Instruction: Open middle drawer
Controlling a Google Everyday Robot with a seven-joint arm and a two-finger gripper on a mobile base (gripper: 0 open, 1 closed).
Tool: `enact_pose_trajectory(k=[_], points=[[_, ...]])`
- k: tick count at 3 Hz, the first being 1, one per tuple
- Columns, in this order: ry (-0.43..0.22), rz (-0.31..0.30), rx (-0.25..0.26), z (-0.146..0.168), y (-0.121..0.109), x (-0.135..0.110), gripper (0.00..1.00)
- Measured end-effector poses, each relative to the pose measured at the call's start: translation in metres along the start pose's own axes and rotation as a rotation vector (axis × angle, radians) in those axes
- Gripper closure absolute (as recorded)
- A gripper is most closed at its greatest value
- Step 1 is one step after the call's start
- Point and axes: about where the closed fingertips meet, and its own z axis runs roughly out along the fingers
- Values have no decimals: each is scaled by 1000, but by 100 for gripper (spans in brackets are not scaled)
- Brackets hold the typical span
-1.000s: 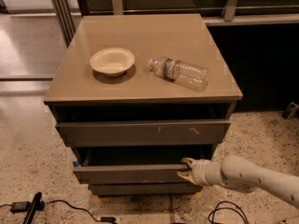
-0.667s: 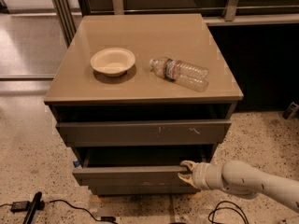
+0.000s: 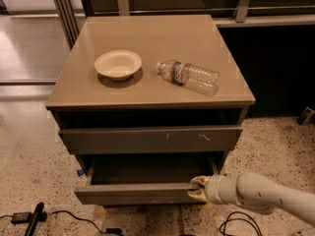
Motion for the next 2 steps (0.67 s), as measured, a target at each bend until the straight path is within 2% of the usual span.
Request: enact_pose_trajectory(k=[1, 2], points=[[0, 0, 0, 0, 0, 0, 82], [0, 0, 0, 0, 0, 0, 58]])
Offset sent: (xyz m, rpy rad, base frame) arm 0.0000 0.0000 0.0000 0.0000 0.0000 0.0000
